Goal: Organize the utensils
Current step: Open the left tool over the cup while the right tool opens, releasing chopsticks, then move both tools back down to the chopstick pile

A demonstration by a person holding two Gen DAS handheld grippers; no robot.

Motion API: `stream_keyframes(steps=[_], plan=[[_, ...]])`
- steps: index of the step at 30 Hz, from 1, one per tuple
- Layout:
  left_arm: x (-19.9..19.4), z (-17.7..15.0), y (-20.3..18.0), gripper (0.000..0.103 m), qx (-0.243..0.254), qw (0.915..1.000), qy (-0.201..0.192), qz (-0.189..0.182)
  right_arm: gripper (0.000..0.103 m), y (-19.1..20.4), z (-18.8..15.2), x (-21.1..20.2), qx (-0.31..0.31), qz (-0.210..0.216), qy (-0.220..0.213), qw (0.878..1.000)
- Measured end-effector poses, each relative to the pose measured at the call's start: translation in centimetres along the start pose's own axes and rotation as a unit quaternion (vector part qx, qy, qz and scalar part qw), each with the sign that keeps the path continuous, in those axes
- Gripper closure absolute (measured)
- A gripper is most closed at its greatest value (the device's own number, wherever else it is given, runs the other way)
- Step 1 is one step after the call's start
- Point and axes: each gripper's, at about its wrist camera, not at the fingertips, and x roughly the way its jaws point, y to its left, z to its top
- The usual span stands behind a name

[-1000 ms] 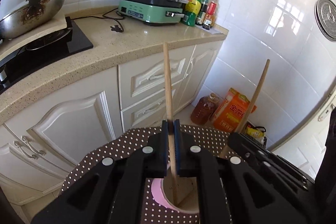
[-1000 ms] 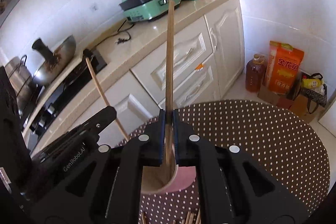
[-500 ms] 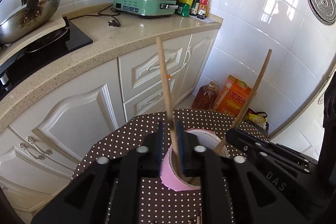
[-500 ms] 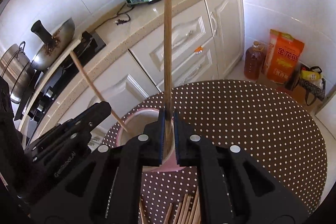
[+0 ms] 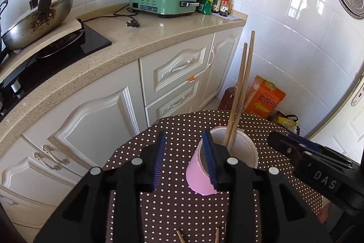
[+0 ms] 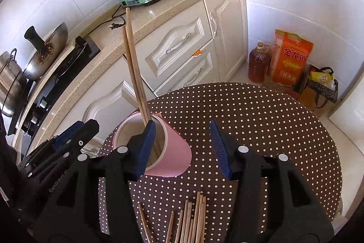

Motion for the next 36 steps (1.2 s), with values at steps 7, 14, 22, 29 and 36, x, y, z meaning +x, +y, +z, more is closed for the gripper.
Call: stream_keyframes(steps=[7, 14, 22, 29, 36], plan=[[-1.5, 0.1, -0.3, 0.063, 0.006, 0.9999, -0.005, 0.009, 0.052, -0.2, -0.2, -1.6, 0.001, 0.003, -0.004, 1.000], [-4.4, 0.2, -1.1, 0.053, 0.006, 0.9997, -0.019, 0.013, 0.038, 0.1, -0.3, -5.0, -0.009, 0.003, -0.023, 1.000], [-8.4, -1.2, -2.1, 0.049, 0.001, 0.9995, -0.024, 0.021, 0.027, -0.2, -0.9, -9.2, -0.014, 0.000, -0.047, 0.999], [-11.3, -4.2, -2.2, 0.047, 0.007, 0.9994, -0.009, 0.032, 0.026, -1.2, -3.2, -11.6, -0.014, -0.003, -0.038, 0.999], [-12.9, -7.4, -1.8, 0.046, 0.003, 0.9990, 0.016, 0.041, 0.026, -2.1, -6.4, -12.0, -0.015, -0.010, -0.003, 1.000]])
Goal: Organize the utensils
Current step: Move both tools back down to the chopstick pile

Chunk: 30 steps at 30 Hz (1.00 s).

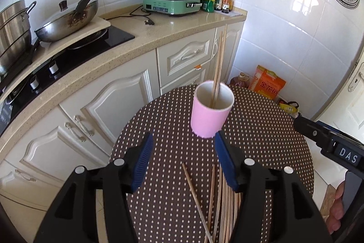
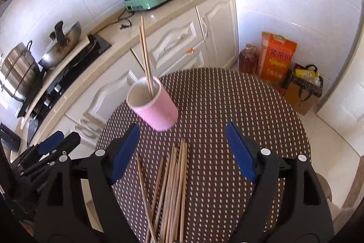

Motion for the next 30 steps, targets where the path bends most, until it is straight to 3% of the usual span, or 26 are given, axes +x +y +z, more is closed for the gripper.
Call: stream_keyframes(steps=[12, 21, 30], plan=[[1.6, -6.1, 0.7, 0.045, -0.024, 0.9962, 0.084, -0.009, 0.026, -1.1, -5.1, 2.0, -0.008, -0.022, 0.074, 0.997], [5.3, -10.4, 1.6, 0.045, -0.054, 0.9830, 0.175, -0.012, 0.026, -1.9, -8.9, 6.1, -0.008, -0.050, 0.148, 0.988], [7.9, -11.7, 2.3, 0.045, -0.057, 0.9746, 0.216, -0.016, 0.026, -1.5, -11.4, 9.9, -0.014, -0.069, 0.200, 0.977]])
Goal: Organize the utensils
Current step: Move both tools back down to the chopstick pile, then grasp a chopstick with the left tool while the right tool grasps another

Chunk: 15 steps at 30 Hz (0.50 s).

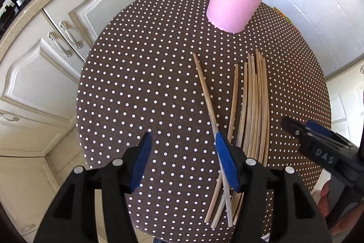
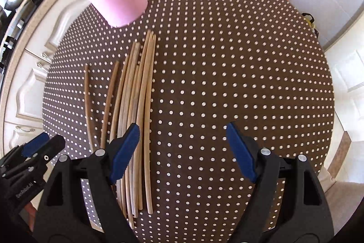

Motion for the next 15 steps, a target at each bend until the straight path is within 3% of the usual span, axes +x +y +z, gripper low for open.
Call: stream_keyframes(steps=[6, 15], plan=[[1.0, 0.8, 0.0, 0.045, 0.010, 0.9998, 0.016, -0.006, 0.026, 1.0, 0.3, 2.5, 0.007, -0.008, 0.026, 1.000], [2.4, 2.2, 0.0, 0.045, 0.003, 0.9987, 0.039, -0.032, 0.026, 4.5, 2.4, 4.8, -0.033, -0.072, 0.024, 0.997]])
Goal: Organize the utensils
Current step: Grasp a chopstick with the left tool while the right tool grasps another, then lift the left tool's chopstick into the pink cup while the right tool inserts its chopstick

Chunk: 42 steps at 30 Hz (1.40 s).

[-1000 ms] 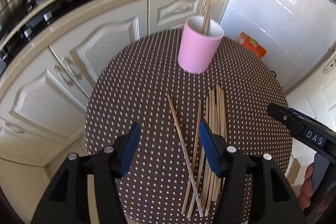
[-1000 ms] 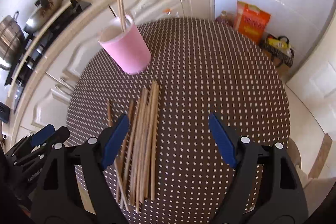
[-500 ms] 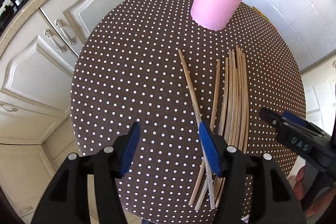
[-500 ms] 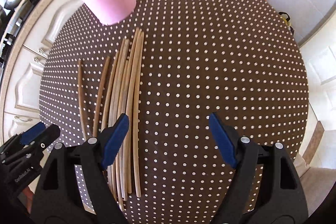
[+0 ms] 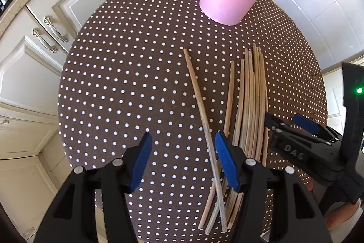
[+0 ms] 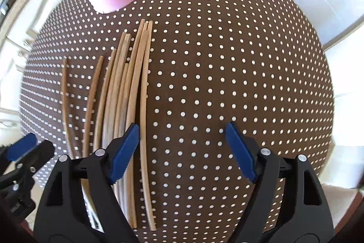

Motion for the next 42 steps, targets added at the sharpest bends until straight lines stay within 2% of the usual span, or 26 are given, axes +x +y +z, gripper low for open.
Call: stream_keyframes(steps=[2, 3, 4, 6, 10, 12, 14, 16, 18, 20, 22, 27, 28, 35, 38, 42], plan=[[0.2, 0.3, 0.0, 0.045, -0.003, 1.0000, 0.005, -0.005, 0.026, 0.8, 0.9, 0.4, 0.002, -0.004, 0.007, 1.000], [0.4, 0.5, 0.1, 0.045, -0.008, 0.9999, 0.008, -0.009, 0.033, 0.9, 1.3, 0.6, 0.007, 0.003, 0.011, 1.000], [0.5, 0.5, -0.1, 0.045, -0.011, 0.9998, 0.010, -0.012, 0.049, 1.1, 1.5, 0.5, 0.010, 0.000, 0.007, 1.000], [0.9, 0.9, 0.0, 0.045, -0.019, 0.9996, 0.015, -0.017, 0.075, 1.5, 1.9, 0.0, 0.000, 0.002, 0.000, 1.000], [1.8, 1.9, -0.2, 0.045, -0.035, 0.9988, 0.025, -0.022, 0.091, 2.8, 3.0, 0.1, -0.012, 0.006, 0.005, 1.000], [2.5, 2.7, -0.7, 0.045, -0.040, 0.9985, 0.032, -0.018, 0.095, 3.0, 3.3, 0.2, -0.007, 0.011, 0.005, 1.000], [3.2, 3.3, -1.3, 0.045, -0.044, 0.9984, 0.035, -0.008, 0.096, 2.4, 3.4, 0.3, 0.005, 0.025, 0.006, 1.000], [4.2, 3.6, -1.9, 0.045, -0.044, 0.9979, 0.039, 0.025, 0.097, 1.6, 3.8, 0.1, 0.024, 0.046, 0.011, 0.999], [4.2, 4.0, -2.8, 0.046, -0.039, 0.9979, 0.023, 0.046, 0.097, 0.2, 3.6, 0.2, 0.036, 0.059, 0.014, 0.998], [4.5, 4.4, -3.5, 0.064, -0.027, 0.9967, 0.024, 0.073, 0.097, -0.4, 3.9, -0.1, 0.040, 0.062, 0.015, 0.997], [4.6, 4.8, -3.8, 0.095, -0.019, 0.9953, 0.018, 0.094, 0.097, -0.7, 3.9, -0.2, 0.039, 0.061, 0.013, 0.997], [4.5, 5.8, -2.8, 0.097, -0.046, 0.9972, 0.021, 0.055, 0.097, -1.5, 2.2, -0.2, 0.049, 0.073, 0.010, 0.996], [4.5, 5.9, -2.6, 0.097, -0.049, 0.9969, 0.023, 0.057, 0.097, -2.2, 1.1, -0.3, 0.057, 0.082, 0.007, 0.995], [3.9, 6.6, -1.3, 0.097, -0.059, 0.9968, 0.019, 0.051, 0.098, -4.4, 0.6, -1.0, 0.075, 0.104, -0.014, 0.992], [2.8, 6.3, 0.6, 0.097, -0.056, 0.9974, 0.004, 0.044, 0.098, -5.1, 1.0, -2.1, 0.078, 0.108, -0.028, 0.991], [1.2, 6.7, 0.1, 0.097, -0.039, 0.9976, -0.015, 0.054, 0.098, -5.7, 1.5, -4.0, 0.075, 0.103, -0.047, 0.991]])
